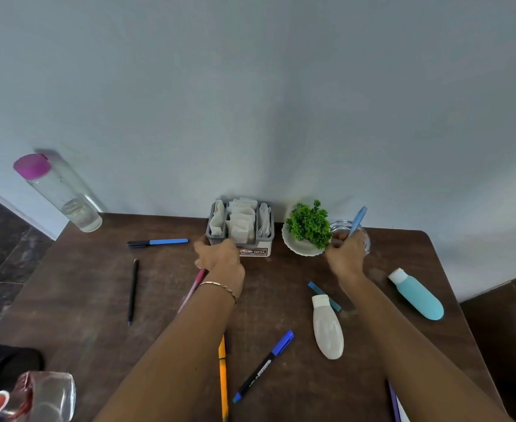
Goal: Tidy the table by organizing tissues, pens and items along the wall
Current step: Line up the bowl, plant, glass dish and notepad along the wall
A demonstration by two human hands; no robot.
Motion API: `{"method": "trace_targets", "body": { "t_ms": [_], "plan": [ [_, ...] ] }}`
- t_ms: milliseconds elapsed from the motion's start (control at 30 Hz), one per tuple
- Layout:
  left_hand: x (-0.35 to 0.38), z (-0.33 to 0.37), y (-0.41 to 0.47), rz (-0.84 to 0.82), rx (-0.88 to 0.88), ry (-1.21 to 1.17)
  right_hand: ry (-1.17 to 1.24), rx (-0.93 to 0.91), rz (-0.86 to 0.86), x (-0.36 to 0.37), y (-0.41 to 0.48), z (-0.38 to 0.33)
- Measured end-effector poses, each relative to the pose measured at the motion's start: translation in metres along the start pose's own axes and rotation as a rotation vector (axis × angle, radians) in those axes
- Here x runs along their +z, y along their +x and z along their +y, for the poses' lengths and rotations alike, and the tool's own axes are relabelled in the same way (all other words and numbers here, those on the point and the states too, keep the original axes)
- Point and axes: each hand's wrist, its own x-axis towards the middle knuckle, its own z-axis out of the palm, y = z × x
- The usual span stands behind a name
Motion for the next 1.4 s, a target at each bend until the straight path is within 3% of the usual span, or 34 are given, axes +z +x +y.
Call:
{"method": "trace_targets", "body": {
  "t_ms": [433,667,767,867,1000,1133,1267,1400],
  "plan": [
    [-0.007,0.005,-0.005,-0.001,0.006,-0.012,0.052,0.057,-0.02,0.011,-0.007,-0.003],
    [-0.02,-0.008,0.002,-0.052,-0.023,0.022,-0.142,-0.22,0.064,-0.007,-0.061,-0.005],
    [-0.04,-0.028,-0.008,-0.094,-0.035,0.001,-0.327,-0.542,-0.107,-0.005,-0.101,0.011],
    [-0.07,-0.048,-0.026,-0.27,-0.057,0.058,-0.598,-0.761,-0.364,0.005,-0.121,0.026],
    [-0.1,-0.069,-0.043,-0.391,-0.085,0.207,-0.732,-0.806,-0.557,0.025,-0.132,0.036],
    [-0.11,-0.079,-0.03,-0.394,-0.017,0.336,-0.697,-0.77,-0.605,0.031,-0.136,0.033],
    [-0.103,-0.072,-0.028,-0.359,0.04,0.434,-0.699,-0.793,-0.575,0.025,-0.13,0.029],
    [-0.082,-0.055,-0.025,-0.31,0.157,0.406,-0.462,-0.64,-0.231,0.001,-0.098,0.026]
  ]
}}
